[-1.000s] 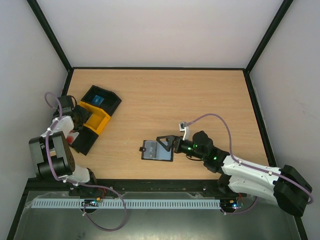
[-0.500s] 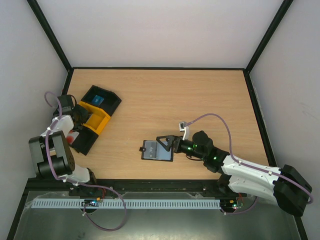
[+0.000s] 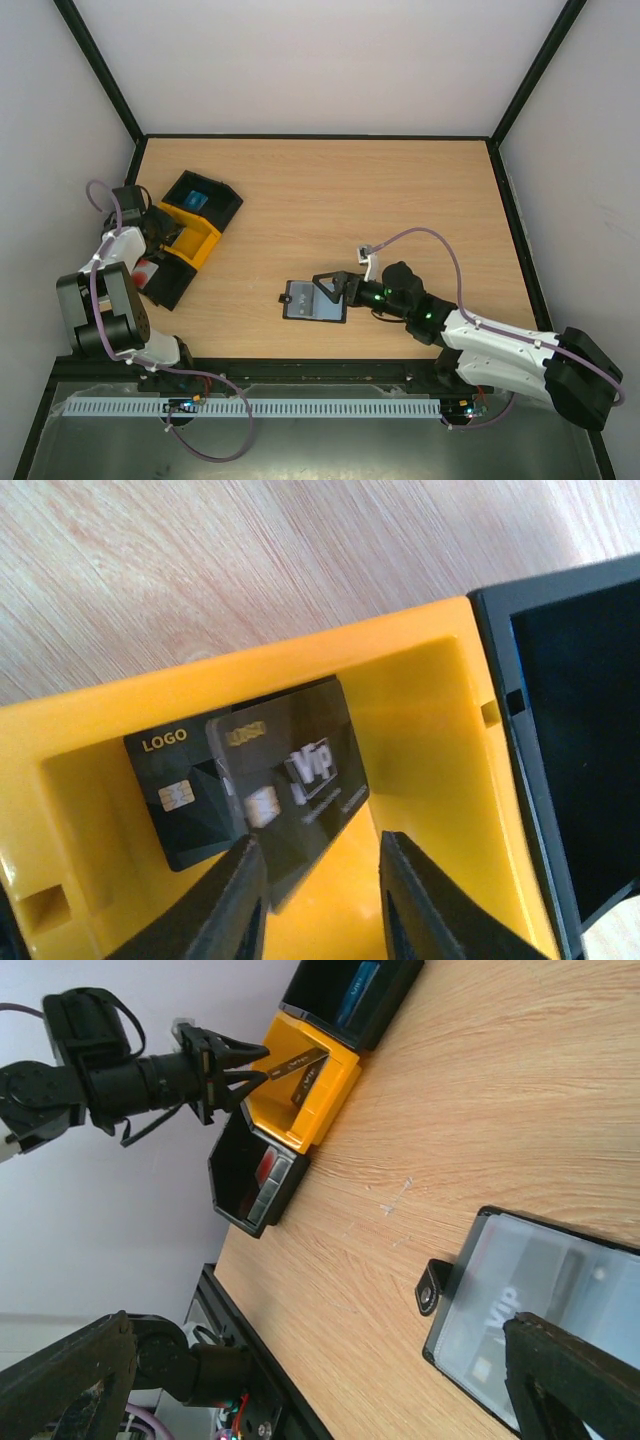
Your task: Take the credit cards out of the card holder
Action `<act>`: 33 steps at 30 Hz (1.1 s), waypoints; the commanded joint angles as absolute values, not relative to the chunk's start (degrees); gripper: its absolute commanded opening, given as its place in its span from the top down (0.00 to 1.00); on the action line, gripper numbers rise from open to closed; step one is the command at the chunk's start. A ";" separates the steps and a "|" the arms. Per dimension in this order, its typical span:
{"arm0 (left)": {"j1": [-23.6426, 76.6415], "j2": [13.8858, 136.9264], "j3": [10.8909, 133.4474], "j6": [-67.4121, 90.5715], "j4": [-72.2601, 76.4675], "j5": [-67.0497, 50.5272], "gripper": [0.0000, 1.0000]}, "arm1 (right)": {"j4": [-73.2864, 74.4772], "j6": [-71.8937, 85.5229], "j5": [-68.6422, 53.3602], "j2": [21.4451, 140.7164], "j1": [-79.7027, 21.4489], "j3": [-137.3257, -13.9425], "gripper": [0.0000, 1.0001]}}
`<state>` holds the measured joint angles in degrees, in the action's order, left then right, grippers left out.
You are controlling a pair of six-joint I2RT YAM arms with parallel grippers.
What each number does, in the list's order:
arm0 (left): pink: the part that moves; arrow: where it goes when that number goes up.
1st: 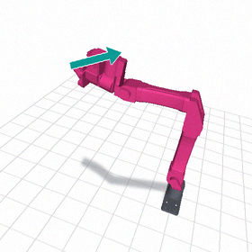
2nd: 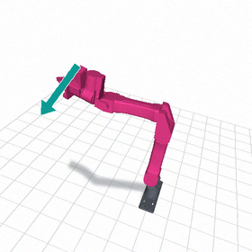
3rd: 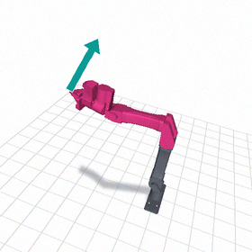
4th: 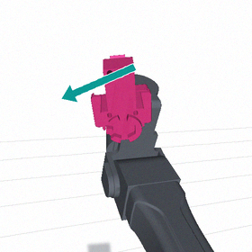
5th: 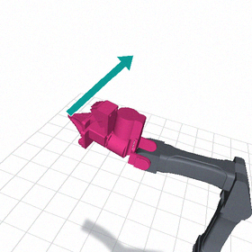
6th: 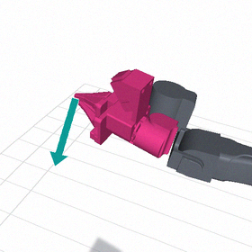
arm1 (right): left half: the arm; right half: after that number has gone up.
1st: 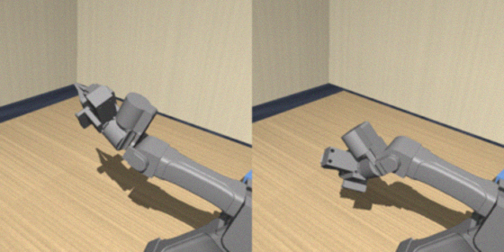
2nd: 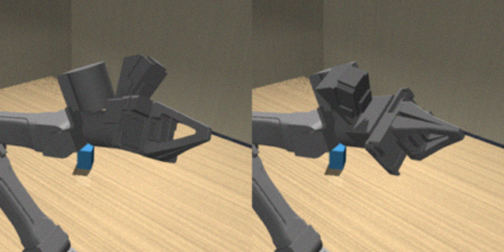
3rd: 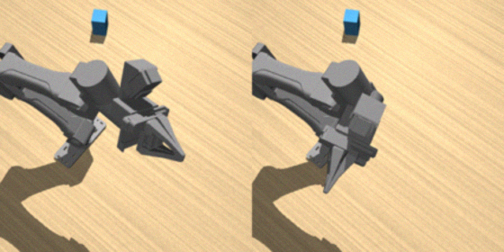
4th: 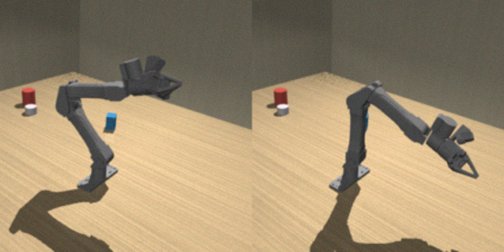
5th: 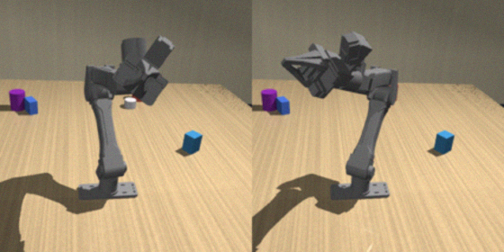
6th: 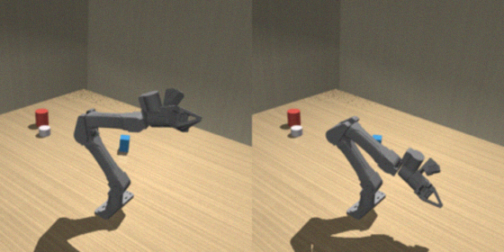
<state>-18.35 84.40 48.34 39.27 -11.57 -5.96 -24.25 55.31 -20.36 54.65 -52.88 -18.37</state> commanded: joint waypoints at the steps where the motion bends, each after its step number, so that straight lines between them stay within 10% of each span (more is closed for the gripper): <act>1: -18.71 82.29 50.75 39.14 -13.82 -5.08 0.63 | -21.85 55.11 -18.82 55.81 -52.94 -19.77 0.02; 18: -16.72 69.35 49.04 30.73 -20.63 -23.65 0.11 | -8.42 53.74 -10.85 52.37 -52.92 -21.90 0.02; 33: -3.86 50.69 36.01 32.77 -22.48 -35.03 0.10 | -14.39 57.96 -16.73 59.50 -52.98 -20.24 0.12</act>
